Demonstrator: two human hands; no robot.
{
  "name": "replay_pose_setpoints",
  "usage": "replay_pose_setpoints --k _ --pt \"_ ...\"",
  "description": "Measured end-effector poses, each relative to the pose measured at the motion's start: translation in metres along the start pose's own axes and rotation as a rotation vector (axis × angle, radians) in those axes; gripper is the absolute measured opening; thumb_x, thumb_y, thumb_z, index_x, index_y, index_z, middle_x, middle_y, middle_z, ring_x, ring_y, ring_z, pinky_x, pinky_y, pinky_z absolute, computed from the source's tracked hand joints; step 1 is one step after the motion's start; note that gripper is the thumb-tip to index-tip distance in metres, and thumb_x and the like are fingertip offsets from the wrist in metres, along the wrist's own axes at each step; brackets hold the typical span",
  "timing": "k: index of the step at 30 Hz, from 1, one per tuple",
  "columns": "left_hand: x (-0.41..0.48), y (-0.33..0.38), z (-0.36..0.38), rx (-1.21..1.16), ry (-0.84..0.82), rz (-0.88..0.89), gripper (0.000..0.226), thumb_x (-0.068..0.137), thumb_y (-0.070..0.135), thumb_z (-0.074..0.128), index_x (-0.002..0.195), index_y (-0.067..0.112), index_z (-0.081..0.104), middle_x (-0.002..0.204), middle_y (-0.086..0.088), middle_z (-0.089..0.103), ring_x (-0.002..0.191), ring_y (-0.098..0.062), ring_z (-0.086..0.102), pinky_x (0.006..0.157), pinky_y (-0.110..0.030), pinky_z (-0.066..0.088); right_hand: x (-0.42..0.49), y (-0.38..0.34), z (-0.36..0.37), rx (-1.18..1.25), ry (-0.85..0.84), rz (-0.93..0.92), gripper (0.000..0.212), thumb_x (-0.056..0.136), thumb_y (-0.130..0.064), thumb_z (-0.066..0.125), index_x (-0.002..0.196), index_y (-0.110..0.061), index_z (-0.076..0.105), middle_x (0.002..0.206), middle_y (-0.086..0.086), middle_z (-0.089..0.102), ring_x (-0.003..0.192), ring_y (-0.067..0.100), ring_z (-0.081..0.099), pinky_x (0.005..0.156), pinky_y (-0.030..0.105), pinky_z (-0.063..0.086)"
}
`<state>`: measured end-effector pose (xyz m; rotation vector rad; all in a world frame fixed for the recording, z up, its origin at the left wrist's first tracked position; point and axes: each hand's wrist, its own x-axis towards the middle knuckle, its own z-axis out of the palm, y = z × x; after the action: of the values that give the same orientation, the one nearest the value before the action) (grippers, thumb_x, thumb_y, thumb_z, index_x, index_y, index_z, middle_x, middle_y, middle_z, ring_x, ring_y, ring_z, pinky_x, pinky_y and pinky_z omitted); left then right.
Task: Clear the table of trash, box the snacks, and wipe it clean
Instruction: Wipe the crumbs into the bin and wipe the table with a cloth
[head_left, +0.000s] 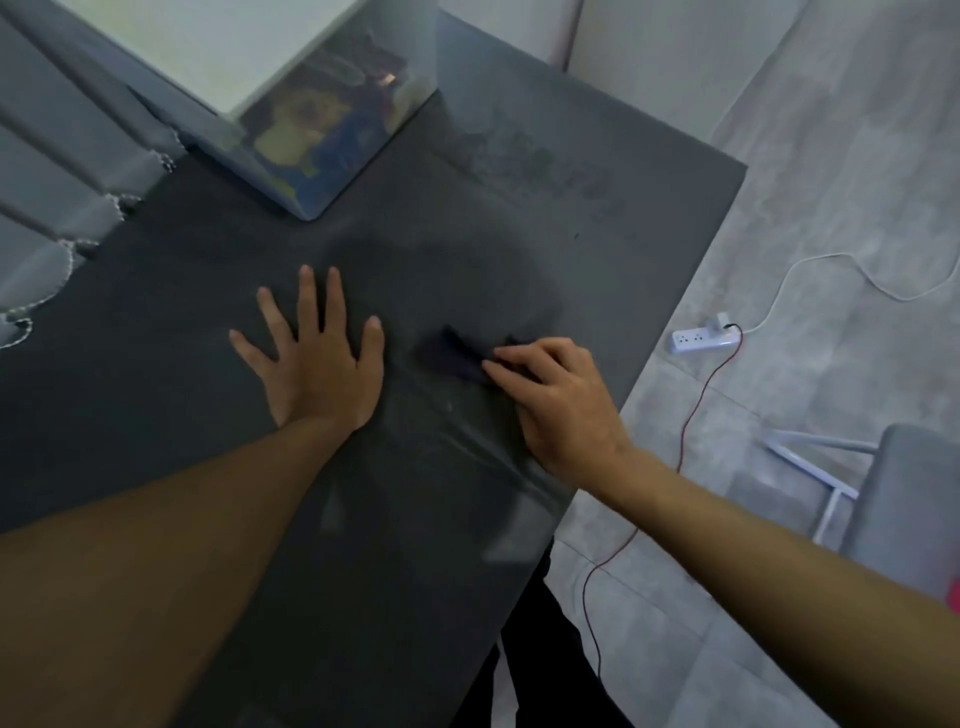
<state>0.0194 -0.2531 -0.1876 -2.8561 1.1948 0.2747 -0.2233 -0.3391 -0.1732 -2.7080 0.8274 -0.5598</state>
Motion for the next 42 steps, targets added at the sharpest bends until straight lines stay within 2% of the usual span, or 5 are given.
replay_pose_setpoints --k 7,13,19,37,42 --pt "0.001 0.0 0.0 0.02 -0.002 -0.004 0.07 0.096 0.066 0.004 0.157 0.035 -0.012 0.166 0.01 -0.01 0.152 -0.033 -0.011 0.115 -0.071 0.001 0.077 0.038 0.003 -0.058 0.044 0.467 0.043 0.087 -0.01 0.053 0.127 -0.019 0.066 0.127 0.004 0.061 0.113 0.033 0.049 0.089 0.041 0.039" --pt "0.002 0.001 0.0 0.038 -0.004 -0.004 0.072 0.095 0.066 0.001 0.157 0.032 -0.014 0.166 0.009 -0.011 0.152 -0.033 -0.011 0.116 -0.069 0.003 0.063 0.007 0.014 0.008 -0.109 -0.117 0.038 0.085 -0.006 0.06 0.12 -0.017 0.071 0.121 0.004 0.066 0.105 0.033 0.058 0.09 0.042 0.046" --pt "0.003 0.001 -0.001 0.039 -0.006 -0.029 0.081 0.094 0.067 0.0 0.158 0.019 -0.01 0.167 0.006 -0.011 0.153 -0.03 -0.01 0.117 -0.067 0.002 0.146 0.037 0.026 -0.064 -0.028 0.363 0.043 0.087 -0.011 0.051 0.126 -0.019 0.065 0.128 0.005 0.059 0.115 0.034 0.048 0.09 0.04 0.036" --pt "0.005 -0.001 -0.001 0.061 -0.014 -0.028 0.083 0.095 0.068 0.006 0.159 0.017 -0.007 0.167 0.006 -0.01 0.153 -0.029 -0.01 0.117 -0.066 0.004 0.195 0.009 0.048 -0.032 -0.357 -0.277 0.048 0.09 -0.02 0.046 0.138 -0.018 0.056 0.146 -0.006 0.05 0.123 0.028 0.042 0.094 0.038 0.033" --pt "0.005 -0.001 -0.001 0.059 -0.013 -0.028 0.083 0.095 0.069 0.005 0.159 0.018 -0.007 0.167 0.006 -0.009 0.153 -0.028 -0.01 0.118 -0.065 0.003 0.229 0.023 0.055 -0.042 -0.149 0.129 0.044 0.091 -0.013 0.045 0.131 -0.018 0.062 0.139 -0.004 0.056 0.119 0.032 0.044 0.09 0.039 0.034"
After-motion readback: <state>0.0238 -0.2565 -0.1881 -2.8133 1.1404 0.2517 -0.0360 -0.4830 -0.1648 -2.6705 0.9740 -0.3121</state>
